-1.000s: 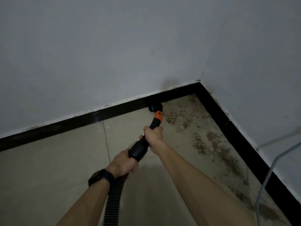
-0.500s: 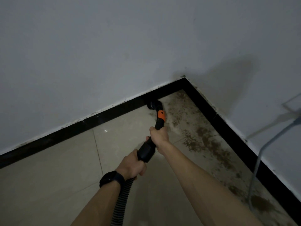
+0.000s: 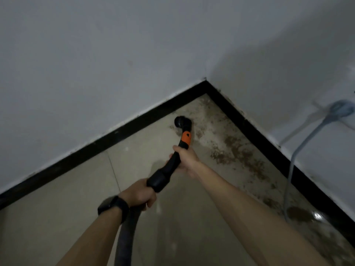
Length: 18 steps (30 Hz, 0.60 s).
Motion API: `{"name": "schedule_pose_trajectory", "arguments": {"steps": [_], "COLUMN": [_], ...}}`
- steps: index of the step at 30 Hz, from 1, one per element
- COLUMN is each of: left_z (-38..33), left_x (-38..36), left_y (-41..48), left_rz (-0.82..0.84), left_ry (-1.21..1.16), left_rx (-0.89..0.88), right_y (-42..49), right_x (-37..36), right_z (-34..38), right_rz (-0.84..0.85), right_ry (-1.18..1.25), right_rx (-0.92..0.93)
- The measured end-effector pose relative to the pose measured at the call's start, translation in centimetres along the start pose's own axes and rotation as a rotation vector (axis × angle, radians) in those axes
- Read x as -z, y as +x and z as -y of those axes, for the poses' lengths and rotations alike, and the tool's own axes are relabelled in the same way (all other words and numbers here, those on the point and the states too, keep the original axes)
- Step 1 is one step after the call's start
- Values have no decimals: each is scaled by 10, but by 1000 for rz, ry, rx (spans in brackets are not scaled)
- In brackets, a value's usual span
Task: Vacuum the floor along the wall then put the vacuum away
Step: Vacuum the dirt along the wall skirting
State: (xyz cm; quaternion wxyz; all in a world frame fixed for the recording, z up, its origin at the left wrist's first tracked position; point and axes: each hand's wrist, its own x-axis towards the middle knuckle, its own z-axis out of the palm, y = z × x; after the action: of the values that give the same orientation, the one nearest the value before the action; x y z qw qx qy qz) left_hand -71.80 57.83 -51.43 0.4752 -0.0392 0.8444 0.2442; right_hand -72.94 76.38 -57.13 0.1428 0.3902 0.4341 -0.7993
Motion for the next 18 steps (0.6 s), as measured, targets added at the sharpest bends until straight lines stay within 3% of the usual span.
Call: {"name": "schedule_pose_trajectory", "arguments": {"steps": [5, 11, 18], "left_z": [17, 56, 37], "left_x": [10, 35, 20], "left_y": [-3, -8, 9], "left_rz": [64, 177, 239], "left_ry": [-70, -108, 47], "left_rx": [87, 160, 55], "right_y": [-11, -16, -19], "right_x": [-29, -60, -27], "right_z": [-3, -30, -26], "right_rz": [-55, -23, -139], "right_ry": [-231, -236, -242], "right_rx": [-1, -29, 17]}}
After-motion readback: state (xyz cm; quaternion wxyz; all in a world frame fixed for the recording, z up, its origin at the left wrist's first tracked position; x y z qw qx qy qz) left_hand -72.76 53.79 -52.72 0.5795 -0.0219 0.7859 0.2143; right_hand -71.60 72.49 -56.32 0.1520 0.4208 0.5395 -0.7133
